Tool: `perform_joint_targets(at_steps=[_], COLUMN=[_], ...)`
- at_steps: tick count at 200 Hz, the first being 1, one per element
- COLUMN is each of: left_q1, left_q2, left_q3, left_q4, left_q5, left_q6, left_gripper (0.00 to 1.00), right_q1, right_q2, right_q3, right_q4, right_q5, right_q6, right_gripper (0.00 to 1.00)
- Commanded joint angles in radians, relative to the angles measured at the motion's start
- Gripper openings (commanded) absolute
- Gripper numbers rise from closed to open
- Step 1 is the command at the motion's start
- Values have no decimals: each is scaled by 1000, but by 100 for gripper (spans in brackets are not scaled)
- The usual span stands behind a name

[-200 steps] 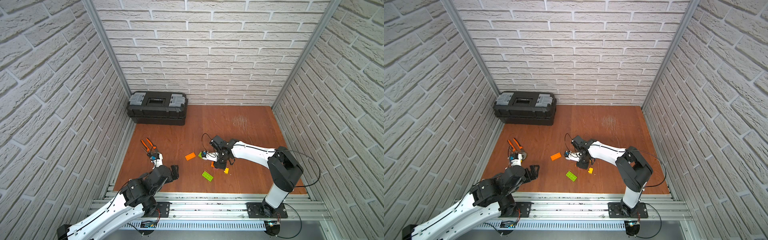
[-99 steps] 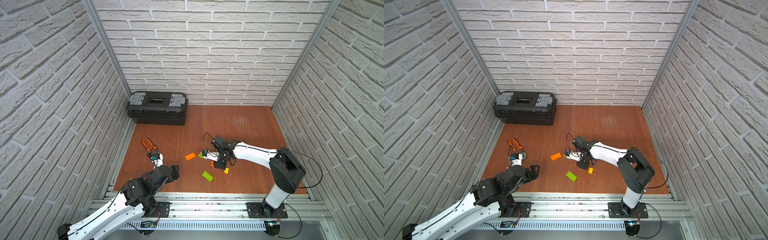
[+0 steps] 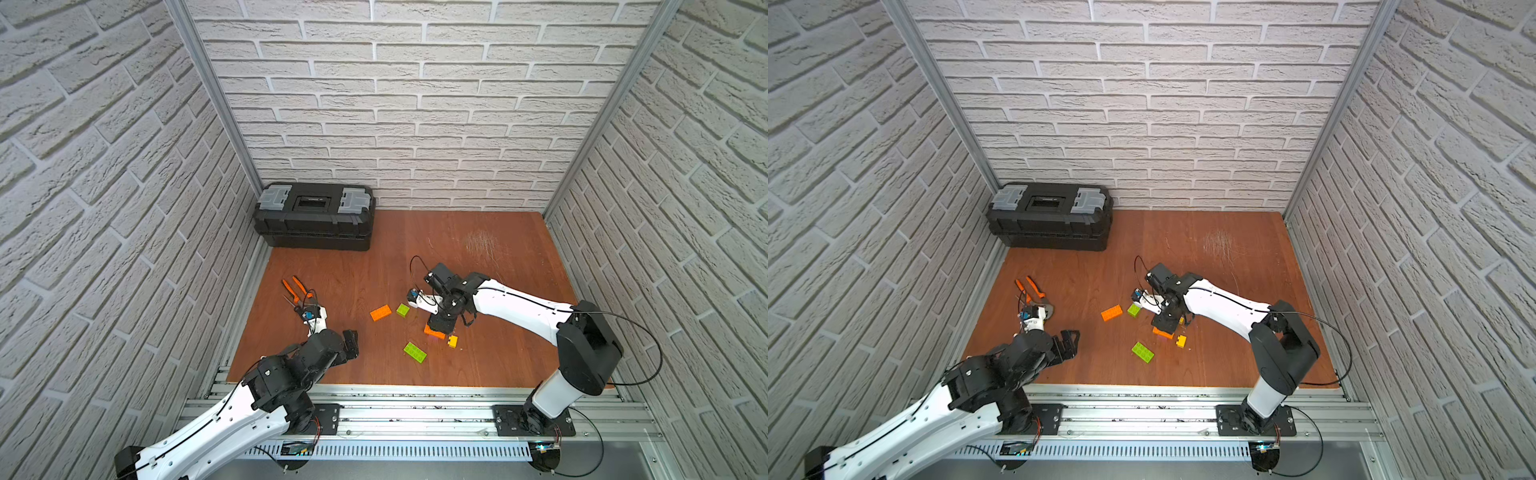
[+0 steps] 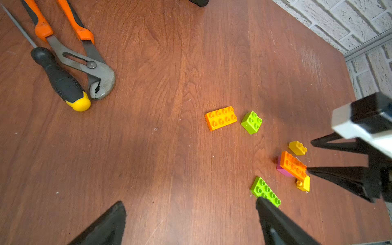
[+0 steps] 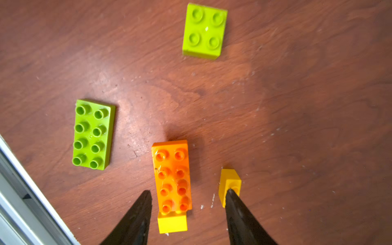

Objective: Assemble a carrot with lego
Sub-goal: Assemble the lego brick with the lego brick, then pick up the lego brick from the center of the board.

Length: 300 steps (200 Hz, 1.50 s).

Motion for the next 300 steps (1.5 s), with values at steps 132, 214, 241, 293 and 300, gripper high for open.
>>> perform_joint_targets(at_steps=[132, 214, 241, 293, 300], left_q1=[-3, -4, -4, -4, -3], left_q2=[-16, -22, -8, -4, -3], left_q3=[40, 21, 18, 24, 22], left_q4=[-20, -10, 1, -2, -2], left_q5=[2, 10, 19, 23, 23], left_q6=[-12, -35, -39, -41, -41], left_gripper=[98, 98, 98, 98, 98], right_q1=[315, 337, 337, 338, 337], right_q2=[43, 134, 166, 206, 208], right_q3=[-54, 7, 23, 18, 18], right_q4=[63, 39, 35, 46, 46], right_q5=[0, 126, 120, 90, 89], right_q6=[565, 565, 551, 549, 549], right_gripper=[52, 64, 62, 55, 55])
